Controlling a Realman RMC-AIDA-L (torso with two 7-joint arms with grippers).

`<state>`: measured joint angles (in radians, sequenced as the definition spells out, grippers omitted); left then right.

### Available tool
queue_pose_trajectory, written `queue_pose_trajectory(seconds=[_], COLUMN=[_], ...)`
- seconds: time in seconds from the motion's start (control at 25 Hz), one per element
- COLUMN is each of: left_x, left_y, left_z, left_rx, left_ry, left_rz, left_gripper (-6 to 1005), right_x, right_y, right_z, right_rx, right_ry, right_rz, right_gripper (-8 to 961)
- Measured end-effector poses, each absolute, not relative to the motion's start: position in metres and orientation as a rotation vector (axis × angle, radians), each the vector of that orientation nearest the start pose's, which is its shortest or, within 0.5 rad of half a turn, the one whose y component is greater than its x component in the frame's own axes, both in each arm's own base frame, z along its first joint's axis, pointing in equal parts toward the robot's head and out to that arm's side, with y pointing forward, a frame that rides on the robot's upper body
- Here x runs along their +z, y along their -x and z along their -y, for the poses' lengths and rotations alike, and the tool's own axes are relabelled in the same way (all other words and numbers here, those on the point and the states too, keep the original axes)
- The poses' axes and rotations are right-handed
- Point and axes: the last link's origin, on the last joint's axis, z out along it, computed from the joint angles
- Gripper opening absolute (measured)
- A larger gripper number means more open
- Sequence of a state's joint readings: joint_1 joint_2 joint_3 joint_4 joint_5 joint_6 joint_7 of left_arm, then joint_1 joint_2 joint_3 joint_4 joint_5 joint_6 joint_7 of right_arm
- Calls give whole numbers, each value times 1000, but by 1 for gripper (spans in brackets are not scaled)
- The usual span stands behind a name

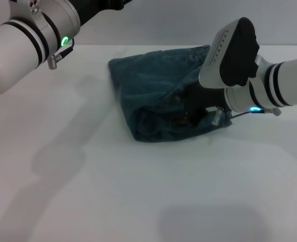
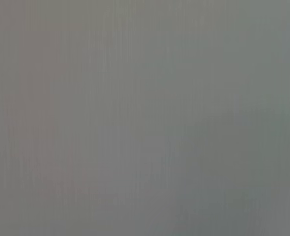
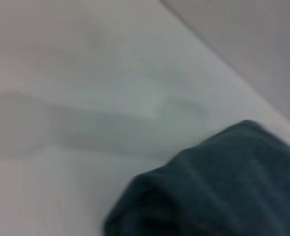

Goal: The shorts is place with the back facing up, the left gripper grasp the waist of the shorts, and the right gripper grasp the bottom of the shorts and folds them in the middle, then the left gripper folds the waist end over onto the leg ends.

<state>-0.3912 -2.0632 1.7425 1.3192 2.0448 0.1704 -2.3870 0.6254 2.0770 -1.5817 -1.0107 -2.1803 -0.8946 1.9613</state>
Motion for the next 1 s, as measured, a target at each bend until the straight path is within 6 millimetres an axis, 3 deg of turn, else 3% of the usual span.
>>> queue_pose_trajectory(seconds=[0.4, 0.52, 0.64, 1.0], left_x=[3, 3, 3, 3], left_y=[131, 131, 131, 130], left_z=[-408, -408, -408, -409], left_rx=[-646, -645, -645, -647], left_ry=[1992, 1992, 1992, 1992], left_rz=[568, 569, 569, 567], left_gripper=[842, 842, 842, 842], right_x=[-59, -41, -36, -46], right_y=[-164, -163, -166, -192], right_z=[-383, -391, -398, -421], right_rx=[-29, 72, 95, 45], right_ry=[2732, 2606, 2549, 2412], right_rz=[-291, -298, -317, -387], right_gripper=[602, 602, 602, 602])
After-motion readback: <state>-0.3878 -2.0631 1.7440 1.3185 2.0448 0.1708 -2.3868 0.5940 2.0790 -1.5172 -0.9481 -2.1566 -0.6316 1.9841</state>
